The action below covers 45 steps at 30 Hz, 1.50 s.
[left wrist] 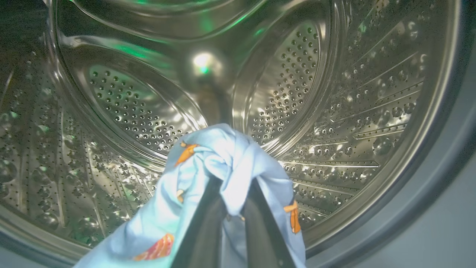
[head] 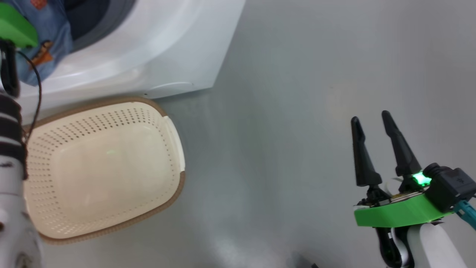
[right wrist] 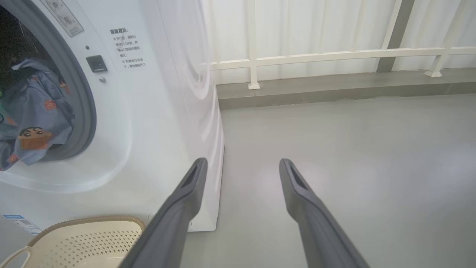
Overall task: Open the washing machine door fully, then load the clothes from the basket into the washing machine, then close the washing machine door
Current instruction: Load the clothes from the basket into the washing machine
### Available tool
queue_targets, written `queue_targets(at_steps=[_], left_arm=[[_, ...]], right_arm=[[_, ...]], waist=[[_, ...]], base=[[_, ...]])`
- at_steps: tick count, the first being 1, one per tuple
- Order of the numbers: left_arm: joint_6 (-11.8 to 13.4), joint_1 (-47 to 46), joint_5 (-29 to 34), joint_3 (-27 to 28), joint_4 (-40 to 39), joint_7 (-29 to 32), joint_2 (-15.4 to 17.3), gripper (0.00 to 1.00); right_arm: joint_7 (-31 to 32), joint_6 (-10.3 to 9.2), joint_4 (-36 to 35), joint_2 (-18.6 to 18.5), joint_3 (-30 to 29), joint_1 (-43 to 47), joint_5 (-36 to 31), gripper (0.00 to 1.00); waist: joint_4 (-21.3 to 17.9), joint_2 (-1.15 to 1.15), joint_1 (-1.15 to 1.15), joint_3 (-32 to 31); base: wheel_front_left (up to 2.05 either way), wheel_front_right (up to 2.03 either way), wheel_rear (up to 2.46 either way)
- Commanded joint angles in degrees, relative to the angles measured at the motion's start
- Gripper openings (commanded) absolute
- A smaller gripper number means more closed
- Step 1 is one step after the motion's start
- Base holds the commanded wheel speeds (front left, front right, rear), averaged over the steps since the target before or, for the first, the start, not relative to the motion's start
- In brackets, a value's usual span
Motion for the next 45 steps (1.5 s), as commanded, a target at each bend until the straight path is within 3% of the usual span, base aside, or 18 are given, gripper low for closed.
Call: queue_targets(at_steps=[1,11,19,25,30,37,39,40,41,44,45], left_arm=[[0.64,-2.61,0.69,-0.1,0.84,-0.13,3.03,0.0],[1.25,-11.79,1.34,-1.54,11.34,0.74,6.47,0.0],[1.46,-16.15,2.25,-3.32,13.89,0.47,8.64,0.0],[1.01,-19.21,2.95,-4.92,10.75,-0.23,9.33,0.0],[1.49,-18.09,1.88,-4.13,-1.86,-0.29,9.67,0.0],[1.34,-14.62,1.88,-4.57,1.28,-0.3,10.4,0.0],[1.37,-14.19,1.93,-4.93,4.88,-0.3,10.37,0.08],[1.47,-14.3,2.39,-5.49,6.47,-0.13,10.54,0.24],[1.58,-14.62,2.51,-5.72,8.17,0.64,10.64,0.27],[1.27,-15.63,3.38,-7.14,12.4,4.09,10.81,0.72],[1.32,-15.98,3.21,-7.13,13.27,5.1,10.77,0.8]], right_arm=[[-0.45,0.25,-1.07,-0.04,1.74,-1.1,0.51,1.0],[-0.45,0.25,-1.16,0.14,4.09,-2.27,1.84,1.0],[-0.45,0.25,-1.64,0.15,5.19,-2.37,2.97,1.0],[-0.45,0.25,-2.08,0.15,5.53,-2.78,3.59,1.0],[-0.45,0.25,-2.38,0.16,5.62,-3.6,4.29,1.0],[-0.45,0.25,-2.26,0.16,6.24,-4.08,4.74,1.0],[-0.45,0.25,-2.19,0.16,6.25,-4.08,4.74,1.0],[-0.45,0.25,-2.16,0.16,6.22,-4.07,4.73,1.0],[-0.45,0.25,-2.14,0.16,6.18,-4.07,4.72,1.0],[-0.45,0.25,-2.11,0.16,6.06,-4.11,4.68,1.0],[-0.45,0.25,-2.11,0.16,6.01,-4.12,4.67,1.0]], waist=[[-1.6,0.0,-0.01,1.68],[-4.87,0.0,-0.01,4.16],[-6.84,0.0,-0.01,5.7],[-7.44,0.0,-0.01,7.31],[-7.53,0.0,-0.01,8.77],[-7.5,0.0,-0.01,8.97],[-7.41,0.0,-0.01,8.78],[-7.35,0.0,-0.01,8.72],[-7.3,0.0,-0.01,8.69],[-7.15,0.0,-0.01,8.51],[-7.1,0.0,-0.01,8.42]], base=[[0.0,0.0,0.0],[0.0,0.0,0.0],[0.0,0.0,0.0],[0.0,0.0,0.0],[0.0,0.0,0.0],[0.0,0.0,0.0],[0.0,0.0,0.0],[0.0,0.0,0.0],[0.0,0.0,0.0],[0.0,0.0,0.0],[0.0,0.0,0.0]])
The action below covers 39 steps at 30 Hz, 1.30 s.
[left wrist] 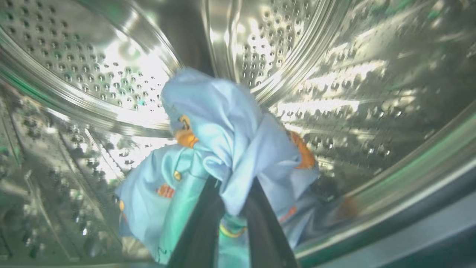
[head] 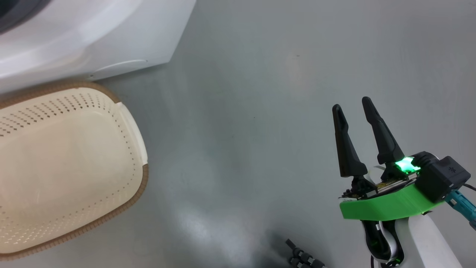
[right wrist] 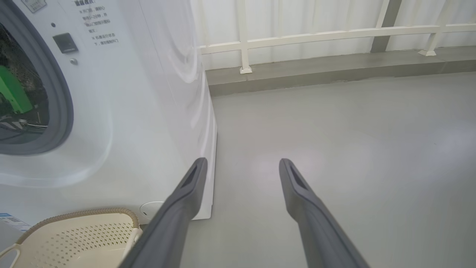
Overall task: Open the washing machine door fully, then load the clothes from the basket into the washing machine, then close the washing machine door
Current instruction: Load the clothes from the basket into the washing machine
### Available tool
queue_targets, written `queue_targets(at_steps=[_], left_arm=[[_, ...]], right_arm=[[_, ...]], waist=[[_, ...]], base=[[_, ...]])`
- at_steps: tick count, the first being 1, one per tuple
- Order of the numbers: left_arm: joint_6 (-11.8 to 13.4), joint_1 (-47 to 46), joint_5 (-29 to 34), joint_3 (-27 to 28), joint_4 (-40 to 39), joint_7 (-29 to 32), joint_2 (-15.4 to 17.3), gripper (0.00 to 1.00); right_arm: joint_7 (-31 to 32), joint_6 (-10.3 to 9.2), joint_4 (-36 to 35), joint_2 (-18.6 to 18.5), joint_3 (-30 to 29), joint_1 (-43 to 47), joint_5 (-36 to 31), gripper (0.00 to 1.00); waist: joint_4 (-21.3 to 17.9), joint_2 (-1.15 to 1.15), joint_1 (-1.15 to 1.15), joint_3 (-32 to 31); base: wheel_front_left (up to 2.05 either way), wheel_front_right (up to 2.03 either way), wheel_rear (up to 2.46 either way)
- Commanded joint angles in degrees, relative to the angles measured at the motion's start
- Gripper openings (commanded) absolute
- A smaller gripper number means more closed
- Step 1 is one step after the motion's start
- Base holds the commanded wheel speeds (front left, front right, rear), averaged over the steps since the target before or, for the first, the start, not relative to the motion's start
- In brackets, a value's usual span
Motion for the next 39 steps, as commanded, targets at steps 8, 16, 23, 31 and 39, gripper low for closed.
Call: queue_targets(at_steps=[8,16,23,31,39], left_arm=[[0.14,-1.52,-0.53,-0.58,1.49,7.4,2.03,1.0],[-0.5,0.34,-3.54,0.86,1.69,1.08,0.64,1.0],[-0.29,5.14,-6.77,3.18,-1.13,-5.15,-0.96,1.0],[0.49,15.96,-8.24,6.25,-17.94,-5.36,-3.36,1.0],[0.81,24.88,-7.34,8.3,-26.74,-5.37,-5.79,1.0]], right_arm=[[-0.45,0.25,-1.09,-0.67,0.92,-0.58,0.48,1.0],[-0.45,0.25,-1.06,-0.67,0.3,-0.52,-0.1,1.0],[-0.45,0.25,-1.32,-0.67,-0.57,-0.6,-1.29,1.0],[-0.45,0.25,-1.17,-0.66,-1.49,-0.56,-3.01,1.0],[-0.45,0.25,-0.8,-1.03,-1.96,0.16,-4.1,1.0]], waist=[[0.48,0.0,0.0,-0.9],[1.36,0.0,0.0,-2.09],[2.81,0.0,0.0,-3.67],[4.52,0.0,0.0,-6.16],[5.79,0.0,0.0,-9.57]], base=[[0.0,0.0,0.0],[0.0,0.0,0.0],[0.0,0.0,0.0],[0.0,0.0,0.0],[0.0,0.0,0.0]])
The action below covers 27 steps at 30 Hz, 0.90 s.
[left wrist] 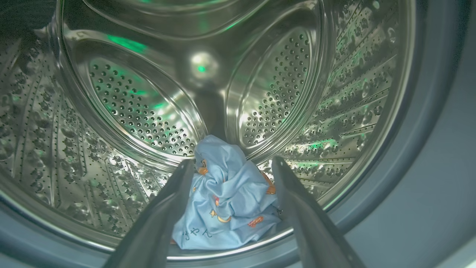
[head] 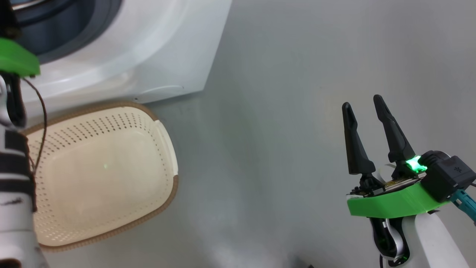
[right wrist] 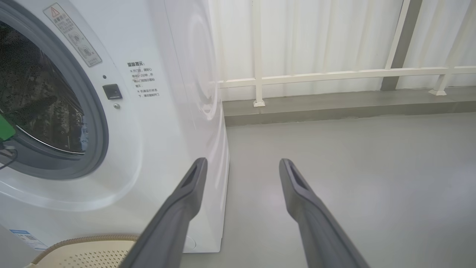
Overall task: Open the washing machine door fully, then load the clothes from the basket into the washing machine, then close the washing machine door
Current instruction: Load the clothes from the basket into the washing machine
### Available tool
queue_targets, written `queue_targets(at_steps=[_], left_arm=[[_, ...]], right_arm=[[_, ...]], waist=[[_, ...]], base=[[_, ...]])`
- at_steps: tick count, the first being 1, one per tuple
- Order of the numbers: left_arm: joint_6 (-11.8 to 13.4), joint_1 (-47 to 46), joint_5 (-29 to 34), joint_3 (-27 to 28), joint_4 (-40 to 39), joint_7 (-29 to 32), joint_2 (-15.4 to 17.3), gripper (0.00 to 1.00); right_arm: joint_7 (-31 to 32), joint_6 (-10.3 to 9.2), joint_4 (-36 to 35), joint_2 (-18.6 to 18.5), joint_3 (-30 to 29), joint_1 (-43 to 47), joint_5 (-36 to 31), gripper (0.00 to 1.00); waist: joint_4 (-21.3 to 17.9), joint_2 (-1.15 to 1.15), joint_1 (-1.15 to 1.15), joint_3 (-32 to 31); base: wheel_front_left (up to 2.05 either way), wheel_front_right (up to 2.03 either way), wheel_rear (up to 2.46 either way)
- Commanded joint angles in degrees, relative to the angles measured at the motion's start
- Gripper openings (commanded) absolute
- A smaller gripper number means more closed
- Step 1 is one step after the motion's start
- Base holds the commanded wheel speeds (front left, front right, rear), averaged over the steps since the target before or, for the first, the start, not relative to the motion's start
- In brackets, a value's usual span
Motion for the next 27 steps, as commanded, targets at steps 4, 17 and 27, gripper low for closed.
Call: queue_targets(at_steps=[4,17,27], left_arm=[[-0.13,6.13,0.46,2.38,-5.18,-0.3,0.66,1.0],[-0.75,22.78,2.93,5.18,-14.32,-0.3,-3.99,1.0],[-1.38,33.46,4.42,6.61,-20.52,-0.3,-7.27,1.0]], right_arm=[[-0.45,0.25,-0.76,-1.48,0.23,0.92,-0.58,1.0],[-0.45,0.25,0.48,-3.75,-1.59,5.05,-0.87,1.0],[-0.45,0.25,0.75,-5.47,-3.11,8.59,-1.12,1.0]], waist=[[1.63,0.0,0.0,-3.72],[5.2,0.0,0.0,-11.79],[8.14,0.0,0.0,-16.6]], base=[[0.0,0.0,0.0],[0.0,0.0,0.0],[0.0,0.0,0.0]])
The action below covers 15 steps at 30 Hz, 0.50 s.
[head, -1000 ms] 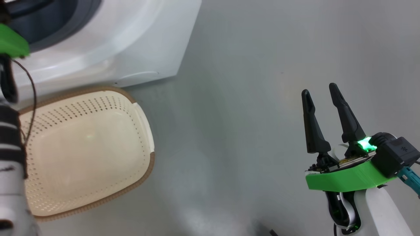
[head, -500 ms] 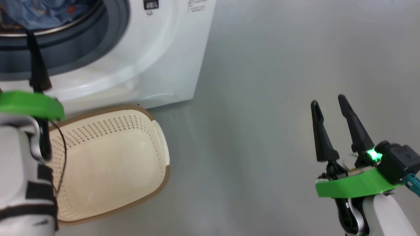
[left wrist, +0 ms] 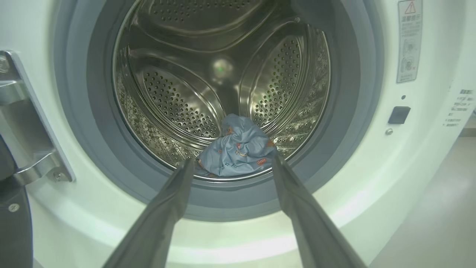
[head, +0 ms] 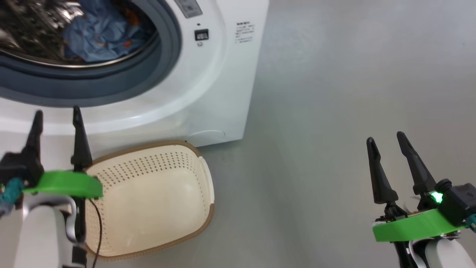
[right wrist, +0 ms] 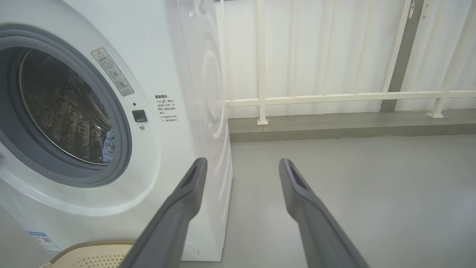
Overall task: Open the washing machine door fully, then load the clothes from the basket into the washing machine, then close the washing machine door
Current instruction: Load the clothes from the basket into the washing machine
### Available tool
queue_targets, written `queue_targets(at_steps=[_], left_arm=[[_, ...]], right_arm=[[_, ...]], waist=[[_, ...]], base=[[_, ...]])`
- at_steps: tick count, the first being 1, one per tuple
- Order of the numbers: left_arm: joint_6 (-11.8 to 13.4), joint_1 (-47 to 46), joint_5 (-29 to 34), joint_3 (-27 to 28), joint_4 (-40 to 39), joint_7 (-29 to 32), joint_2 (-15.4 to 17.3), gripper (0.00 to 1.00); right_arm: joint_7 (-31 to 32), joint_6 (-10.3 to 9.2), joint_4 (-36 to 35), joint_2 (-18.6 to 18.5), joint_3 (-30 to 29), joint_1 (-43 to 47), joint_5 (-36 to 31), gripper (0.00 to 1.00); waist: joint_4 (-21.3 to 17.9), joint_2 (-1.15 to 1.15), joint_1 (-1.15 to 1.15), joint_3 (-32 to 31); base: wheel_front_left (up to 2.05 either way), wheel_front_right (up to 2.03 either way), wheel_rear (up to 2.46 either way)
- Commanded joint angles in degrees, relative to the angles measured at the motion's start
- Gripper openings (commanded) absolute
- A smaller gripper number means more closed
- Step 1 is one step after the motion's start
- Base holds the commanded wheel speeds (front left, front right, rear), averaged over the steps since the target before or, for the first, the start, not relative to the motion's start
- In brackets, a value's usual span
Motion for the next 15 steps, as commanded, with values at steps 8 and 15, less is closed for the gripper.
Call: queue_targets(at_steps=[8,15], left_arm=[[-0.82,7.71,1.2,2.16,-5.93,-0.3,-0.08,1.0],[-1.32,14.59,0.95,3.61,-10.04,-0.3,-1.07,1.0]], right_arm=[[-0.45,0.25,-1.17,-1.87,-0.43,2.73,-0.7,1.0],[-0.45,0.25,-1.45,-2.36,-1.22,4.39,-0.86,1.0]], waist=[[3.04,0.0,0.0,-4.73],[3.99,0.0,0.0,-6.73]], base=[[0.0,0.0,0.0],[0.0,0.0,0.0]])
